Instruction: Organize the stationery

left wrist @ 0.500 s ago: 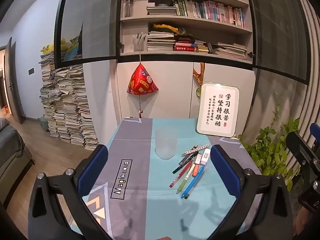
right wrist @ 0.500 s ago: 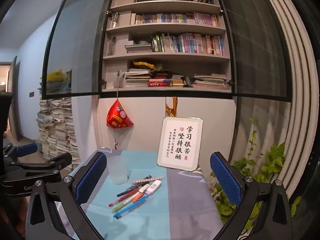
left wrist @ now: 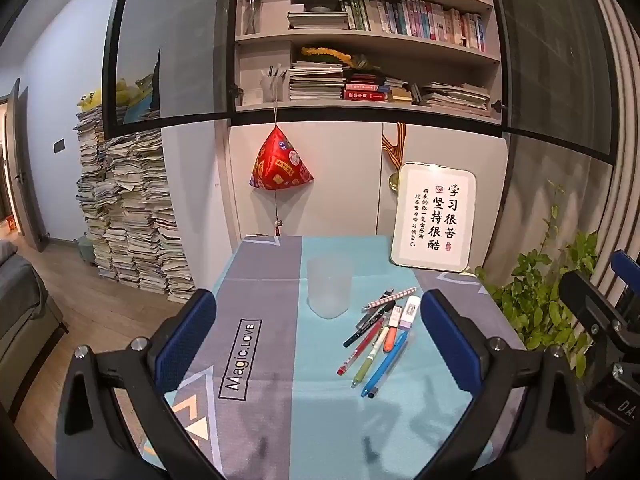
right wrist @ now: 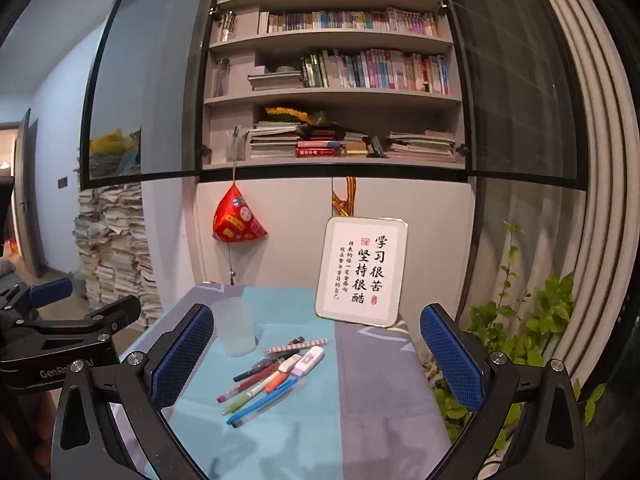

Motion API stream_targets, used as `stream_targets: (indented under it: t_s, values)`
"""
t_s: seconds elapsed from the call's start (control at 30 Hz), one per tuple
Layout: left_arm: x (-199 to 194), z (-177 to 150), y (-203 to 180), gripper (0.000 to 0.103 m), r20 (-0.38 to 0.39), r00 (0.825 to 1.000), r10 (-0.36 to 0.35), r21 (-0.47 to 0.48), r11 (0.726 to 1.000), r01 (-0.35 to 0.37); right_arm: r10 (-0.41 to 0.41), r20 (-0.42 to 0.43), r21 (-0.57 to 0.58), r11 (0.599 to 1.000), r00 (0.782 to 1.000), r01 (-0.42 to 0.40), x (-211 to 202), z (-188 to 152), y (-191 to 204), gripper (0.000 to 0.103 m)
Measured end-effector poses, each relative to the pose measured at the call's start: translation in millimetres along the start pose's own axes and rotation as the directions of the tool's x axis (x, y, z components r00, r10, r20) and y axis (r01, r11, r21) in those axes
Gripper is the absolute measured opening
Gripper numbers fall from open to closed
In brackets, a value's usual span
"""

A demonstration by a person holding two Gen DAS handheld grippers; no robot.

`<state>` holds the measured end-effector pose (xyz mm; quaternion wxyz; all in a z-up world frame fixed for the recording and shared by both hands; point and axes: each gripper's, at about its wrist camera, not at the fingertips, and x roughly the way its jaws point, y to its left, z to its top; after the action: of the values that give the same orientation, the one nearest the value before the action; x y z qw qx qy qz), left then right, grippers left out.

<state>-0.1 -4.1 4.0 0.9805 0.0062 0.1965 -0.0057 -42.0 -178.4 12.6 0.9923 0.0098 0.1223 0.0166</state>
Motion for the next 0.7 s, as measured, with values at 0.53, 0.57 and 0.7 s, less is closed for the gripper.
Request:
stream_targets:
  t_s: [0.53,0.57,0.7]
  values:
    - [10.4,-3.6,0.8,0.102,-0.017,1.0,0.006,0.004,1.0,-0.006,0.001,-0.03,-0.009,1.0,1.0,-0.002,12.1,-4.8,0.2,0.103]
    - [11.0,-3.7,1.2,0.102,-0.019,1.0,0.005,0.004,1.0,-0.005,0.002,-0.031,-0.009,1.0,1.0,-0.002,12.4,-5.3,0.7,0.103]
    - [13.4,-3.3,2.0,0.102,-0.026,1.0,0.004,0.001,1.0,-0.004,0.001,-0.033,-0.007,1.0,0.999,-0.001,12.3,-6.3,0.5,0.103]
